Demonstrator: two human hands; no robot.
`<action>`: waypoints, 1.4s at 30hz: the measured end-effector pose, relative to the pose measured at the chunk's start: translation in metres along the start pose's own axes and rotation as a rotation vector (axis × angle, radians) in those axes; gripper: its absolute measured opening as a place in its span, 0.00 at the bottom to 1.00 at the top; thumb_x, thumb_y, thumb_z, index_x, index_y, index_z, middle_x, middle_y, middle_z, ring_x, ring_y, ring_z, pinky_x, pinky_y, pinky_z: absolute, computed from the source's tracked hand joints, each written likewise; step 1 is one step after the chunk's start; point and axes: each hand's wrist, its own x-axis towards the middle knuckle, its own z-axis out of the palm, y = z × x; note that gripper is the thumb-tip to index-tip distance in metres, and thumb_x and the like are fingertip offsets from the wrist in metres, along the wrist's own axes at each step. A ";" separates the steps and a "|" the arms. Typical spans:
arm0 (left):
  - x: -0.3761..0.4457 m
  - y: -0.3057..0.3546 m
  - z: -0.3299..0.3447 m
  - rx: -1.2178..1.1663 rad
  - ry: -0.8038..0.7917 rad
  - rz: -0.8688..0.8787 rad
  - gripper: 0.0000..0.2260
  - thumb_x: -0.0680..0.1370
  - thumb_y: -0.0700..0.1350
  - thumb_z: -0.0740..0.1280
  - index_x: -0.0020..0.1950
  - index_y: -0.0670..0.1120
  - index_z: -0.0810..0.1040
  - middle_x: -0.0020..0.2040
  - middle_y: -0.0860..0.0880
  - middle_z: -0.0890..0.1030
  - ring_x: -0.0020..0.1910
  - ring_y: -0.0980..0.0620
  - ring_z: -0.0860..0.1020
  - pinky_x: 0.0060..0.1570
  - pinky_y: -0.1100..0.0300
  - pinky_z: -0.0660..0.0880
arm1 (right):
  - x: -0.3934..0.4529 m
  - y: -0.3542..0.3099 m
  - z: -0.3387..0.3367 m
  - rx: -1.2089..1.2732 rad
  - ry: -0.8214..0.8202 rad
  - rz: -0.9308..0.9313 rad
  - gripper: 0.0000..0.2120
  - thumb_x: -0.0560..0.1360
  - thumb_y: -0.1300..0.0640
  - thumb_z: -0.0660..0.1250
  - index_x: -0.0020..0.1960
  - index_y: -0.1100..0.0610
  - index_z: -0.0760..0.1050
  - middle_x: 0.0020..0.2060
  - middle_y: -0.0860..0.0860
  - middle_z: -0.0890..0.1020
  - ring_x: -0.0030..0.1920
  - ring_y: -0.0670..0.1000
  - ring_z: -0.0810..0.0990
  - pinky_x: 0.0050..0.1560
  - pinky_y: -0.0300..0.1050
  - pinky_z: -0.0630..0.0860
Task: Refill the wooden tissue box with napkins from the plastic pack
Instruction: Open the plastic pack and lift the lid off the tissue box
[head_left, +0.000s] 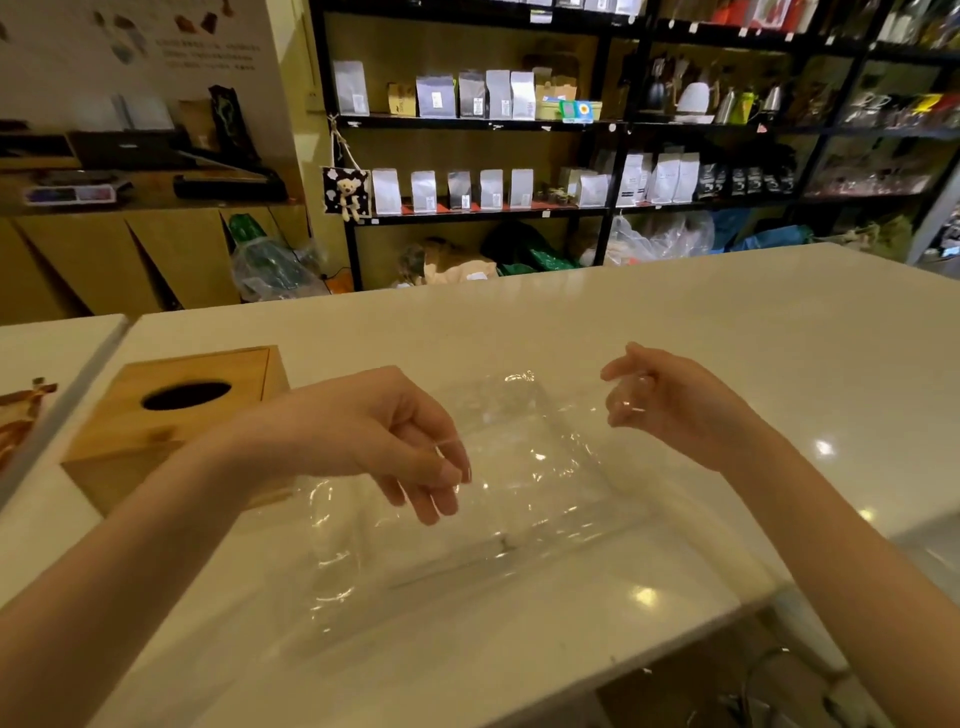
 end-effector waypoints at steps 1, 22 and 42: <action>-0.003 0.004 0.007 0.016 -0.002 0.004 0.04 0.73 0.42 0.68 0.45 0.47 0.82 0.39 0.50 0.86 0.39 0.53 0.84 0.36 0.66 0.77 | -0.005 0.000 -0.001 0.009 -0.006 0.007 0.13 0.68 0.47 0.64 0.34 0.55 0.82 0.22 0.50 0.80 0.28 0.49 0.79 0.33 0.40 0.78; -0.041 -0.005 0.124 0.670 0.193 0.193 0.31 0.70 0.71 0.44 0.67 0.60 0.65 0.72 0.58 0.64 0.67 0.67 0.60 0.64 0.66 0.58 | -0.069 0.031 0.070 -1.308 -0.235 -0.096 0.25 0.77 0.52 0.62 0.72 0.48 0.61 0.74 0.48 0.61 0.73 0.46 0.58 0.70 0.42 0.55; 0.044 -0.071 0.061 0.756 0.400 -0.244 0.24 0.79 0.54 0.47 0.71 0.42 0.55 0.76 0.40 0.49 0.75 0.47 0.47 0.71 0.54 0.47 | 0.015 0.057 0.060 -1.387 -0.163 -0.135 0.26 0.79 0.48 0.56 0.74 0.50 0.54 0.76 0.51 0.55 0.75 0.48 0.49 0.73 0.45 0.49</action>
